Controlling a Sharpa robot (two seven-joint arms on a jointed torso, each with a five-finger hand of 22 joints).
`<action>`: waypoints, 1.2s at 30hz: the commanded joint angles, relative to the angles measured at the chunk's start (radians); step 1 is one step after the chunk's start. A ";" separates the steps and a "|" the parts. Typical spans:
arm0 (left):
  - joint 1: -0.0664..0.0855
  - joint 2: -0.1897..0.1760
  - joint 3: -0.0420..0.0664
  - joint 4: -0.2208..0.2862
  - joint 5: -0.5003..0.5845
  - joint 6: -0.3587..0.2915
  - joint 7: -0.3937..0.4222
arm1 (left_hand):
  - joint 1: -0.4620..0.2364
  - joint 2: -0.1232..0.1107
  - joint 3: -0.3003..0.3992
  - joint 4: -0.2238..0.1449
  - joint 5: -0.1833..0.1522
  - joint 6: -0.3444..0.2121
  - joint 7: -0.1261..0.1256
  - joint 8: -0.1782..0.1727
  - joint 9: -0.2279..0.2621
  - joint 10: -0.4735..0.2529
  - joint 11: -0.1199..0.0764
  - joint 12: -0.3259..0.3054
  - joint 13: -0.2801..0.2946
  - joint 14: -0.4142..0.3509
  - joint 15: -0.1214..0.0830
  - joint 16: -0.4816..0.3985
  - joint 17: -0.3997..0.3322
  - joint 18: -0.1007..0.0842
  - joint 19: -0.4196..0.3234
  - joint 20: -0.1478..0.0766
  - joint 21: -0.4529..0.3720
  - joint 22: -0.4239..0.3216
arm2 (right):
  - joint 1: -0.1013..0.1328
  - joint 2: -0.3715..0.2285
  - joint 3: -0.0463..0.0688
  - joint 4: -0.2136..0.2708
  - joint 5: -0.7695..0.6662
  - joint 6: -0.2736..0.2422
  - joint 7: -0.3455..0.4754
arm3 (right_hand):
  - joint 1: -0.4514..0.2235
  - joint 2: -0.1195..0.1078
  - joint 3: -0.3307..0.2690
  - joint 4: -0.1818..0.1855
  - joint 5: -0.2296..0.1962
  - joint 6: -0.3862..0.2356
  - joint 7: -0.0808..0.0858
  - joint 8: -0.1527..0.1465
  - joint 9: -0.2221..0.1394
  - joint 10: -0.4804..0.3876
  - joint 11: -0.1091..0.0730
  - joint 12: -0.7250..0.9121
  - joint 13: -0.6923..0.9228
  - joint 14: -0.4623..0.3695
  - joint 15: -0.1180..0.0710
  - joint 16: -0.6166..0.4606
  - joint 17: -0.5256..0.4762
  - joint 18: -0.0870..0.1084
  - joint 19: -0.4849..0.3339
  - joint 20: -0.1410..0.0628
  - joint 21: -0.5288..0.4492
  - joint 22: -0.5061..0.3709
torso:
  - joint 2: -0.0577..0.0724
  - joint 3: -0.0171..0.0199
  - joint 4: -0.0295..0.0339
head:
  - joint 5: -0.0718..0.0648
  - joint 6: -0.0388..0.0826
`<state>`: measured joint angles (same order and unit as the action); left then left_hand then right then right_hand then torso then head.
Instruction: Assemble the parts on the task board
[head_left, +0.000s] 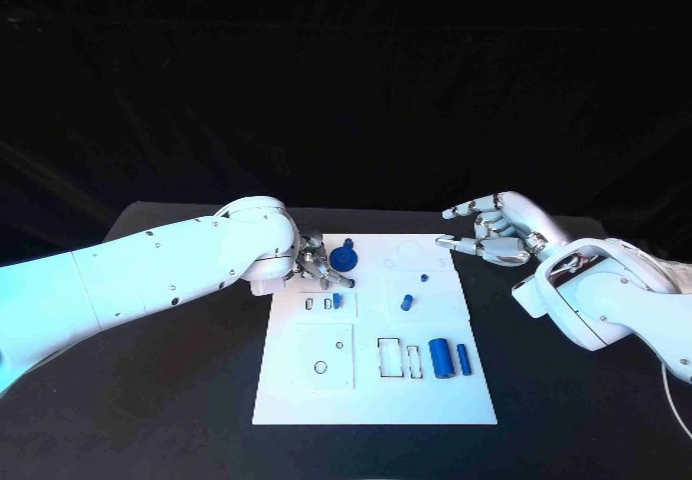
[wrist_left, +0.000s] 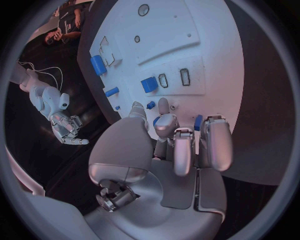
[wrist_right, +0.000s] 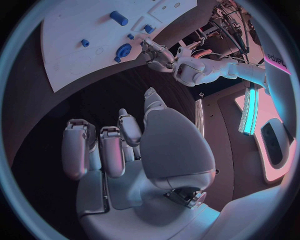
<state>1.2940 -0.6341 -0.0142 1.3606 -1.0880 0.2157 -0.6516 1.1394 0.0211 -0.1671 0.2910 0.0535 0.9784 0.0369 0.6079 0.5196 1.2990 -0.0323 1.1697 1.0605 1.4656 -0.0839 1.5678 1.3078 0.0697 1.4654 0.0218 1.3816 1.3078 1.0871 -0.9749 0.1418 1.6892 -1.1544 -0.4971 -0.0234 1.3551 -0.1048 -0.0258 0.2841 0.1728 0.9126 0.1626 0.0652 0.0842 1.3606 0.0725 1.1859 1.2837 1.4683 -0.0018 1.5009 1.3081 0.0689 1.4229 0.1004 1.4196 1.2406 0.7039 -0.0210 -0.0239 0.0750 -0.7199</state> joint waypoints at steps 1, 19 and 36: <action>0.003 0.013 -0.003 -0.006 -0.019 0.089 -0.019 | -0.003 0.009 -0.007 0.000 -0.004 -0.010 -0.001 0.005 0.003 0.009 -0.001 0.006 0.001 0.105 -0.010 0.003 0.263 -0.016 0.037 -0.008 0.002 0.000 | 0.000 0.002 0.000 -0.001 -0.011 0.026 -0.011 | 0.000 0.011 -0.003 -0.005 0.006 0.007 0.001 0.005 0.002 -0.007 0.003 -0.007 -0.002 0.072 0.000 -0.004 0.132 -0.001 -0.006 0.002 -0.005 -0.002 | 0.001 -0.0007 0.0010 | -0.003 -0.006; 0.003 0.023 -0.007 -0.001 0.002 0.116 -0.022 | 0.030 0.032 -0.012 -0.006 0.004 -0.023 -0.003 0.023 0.036 0.014 -0.002 0.018 0.014 0.105 -0.010 0.003 0.263 -0.018 0.038 -0.009 0.011 0.014 | -0.001 0.012 0.000 -0.014 -0.014 0.046 -0.019 | 0.002 0.014 -0.006 -0.006 0.017 0.008 0.000 0.004 0.002 -0.013 0.002 -0.016 -0.010 0.070 -0.002 -0.010 0.122 0.001 -0.011 0.000 -0.011 -0.013 | 0.002 -0.0018 0.0002 | -0.005 -0.010; 0.002 0.029 -0.007 0.001 0.016 0.088 -0.020 | 0.119 0.063 0.028 -0.019 0.036 -0.043 -0.003 0.033 0.077 0.011 -0.002 0.019 0.017 0.105 -0.011 0.003 0.263 -0.019 0.037 -0.009 0.016 0.024 | -0.003 0.020 -0.001 -0.021 -0.014 0.062 -0.025 | 0.002 0.014 -0.006 -0.006 0.017 0.008 0.000 0.004 0.002 -0.013 0.002 -0.016 -0.010 0.070 -0.002 -0.010 0.122 0.001 -0.011 0.000 -0.011 -0.013 | 0.002 -0.0026 -0.0007 | -0.006 -0.015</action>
<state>1.2939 -0.6106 -0.0206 1.3589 -1.0840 0.3054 -0.6708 1.2514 0.0847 -0.1440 0.2712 0.0843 0.9410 0.0351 0.6380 0.5959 1.3063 -0.0324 1.1849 1.0764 1.4693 -0.0875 1.5678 1.3075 0.0698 1.4631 0.0197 1.3903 1.3075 1.0853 -0.9569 0.1411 1.6686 -1.1581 -0.4550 -0.0449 1.3586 -0.1006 -0.0287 0.2812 0.1857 0.9126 0.1626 0.0652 0.0853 1.3535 0.0727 1.1724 1.2748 1.4683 -0.0018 1.4969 1.3076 0.0688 1.4158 0.1005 1.4119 1.2287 0.7064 -0.0235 -0.0244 0.0699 -0.7341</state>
